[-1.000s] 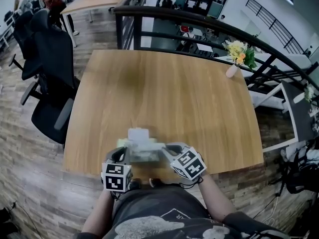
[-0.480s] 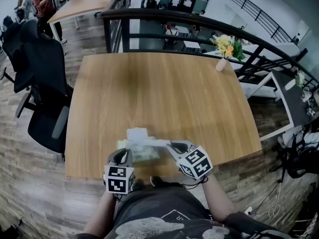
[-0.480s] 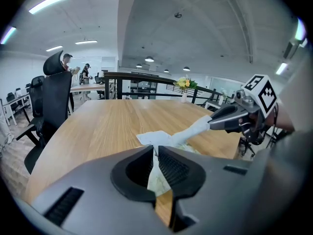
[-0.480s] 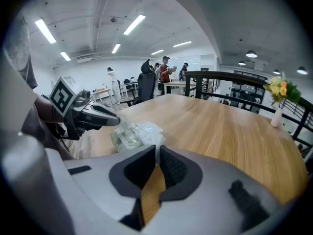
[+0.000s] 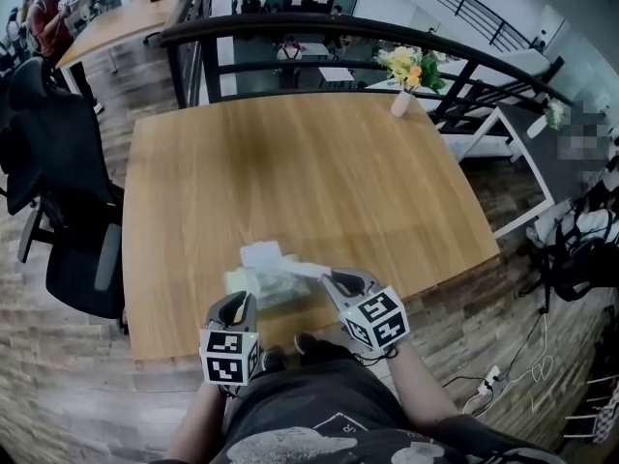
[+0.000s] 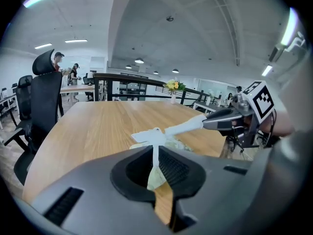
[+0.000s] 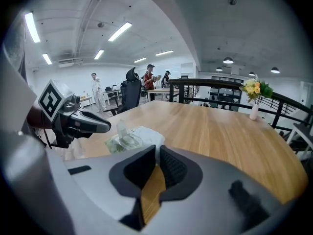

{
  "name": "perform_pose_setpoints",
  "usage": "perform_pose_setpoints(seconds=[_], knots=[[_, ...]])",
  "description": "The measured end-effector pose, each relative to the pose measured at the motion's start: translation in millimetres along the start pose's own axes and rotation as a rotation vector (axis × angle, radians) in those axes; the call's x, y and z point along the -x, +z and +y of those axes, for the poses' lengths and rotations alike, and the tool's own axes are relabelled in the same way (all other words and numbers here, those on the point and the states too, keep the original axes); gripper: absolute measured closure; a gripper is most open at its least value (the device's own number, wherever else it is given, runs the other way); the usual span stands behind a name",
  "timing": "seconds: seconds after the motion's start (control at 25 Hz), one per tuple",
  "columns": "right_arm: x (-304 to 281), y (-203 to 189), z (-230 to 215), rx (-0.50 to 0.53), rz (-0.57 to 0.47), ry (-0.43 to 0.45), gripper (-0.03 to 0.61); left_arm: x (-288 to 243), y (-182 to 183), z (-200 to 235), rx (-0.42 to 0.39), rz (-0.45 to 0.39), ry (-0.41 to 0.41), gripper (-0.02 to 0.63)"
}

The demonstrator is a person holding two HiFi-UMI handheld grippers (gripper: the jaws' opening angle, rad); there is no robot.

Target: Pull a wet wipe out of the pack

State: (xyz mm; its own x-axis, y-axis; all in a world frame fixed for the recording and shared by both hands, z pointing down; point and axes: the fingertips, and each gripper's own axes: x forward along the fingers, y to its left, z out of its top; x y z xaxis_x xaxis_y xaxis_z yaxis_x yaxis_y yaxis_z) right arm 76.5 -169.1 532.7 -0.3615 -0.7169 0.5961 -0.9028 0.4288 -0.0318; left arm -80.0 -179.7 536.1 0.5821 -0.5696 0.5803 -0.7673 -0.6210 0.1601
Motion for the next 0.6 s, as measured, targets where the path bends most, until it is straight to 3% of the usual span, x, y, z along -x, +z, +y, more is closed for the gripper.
perform_pose_setpoints(seconds=[0.36,0.6], knots=[[17.8,0.8,-0.9,-0.032,-0.025,-0.060,0.535,4.5,12.8,-8.6,0.006,-0.083,-0.095,0.592],[23.7,6.0,-8.4,-0.010,-0.052,-0.026,0.535,0.6,24.7,-15.6,0.007,-0.101,-0.069,0.592]])
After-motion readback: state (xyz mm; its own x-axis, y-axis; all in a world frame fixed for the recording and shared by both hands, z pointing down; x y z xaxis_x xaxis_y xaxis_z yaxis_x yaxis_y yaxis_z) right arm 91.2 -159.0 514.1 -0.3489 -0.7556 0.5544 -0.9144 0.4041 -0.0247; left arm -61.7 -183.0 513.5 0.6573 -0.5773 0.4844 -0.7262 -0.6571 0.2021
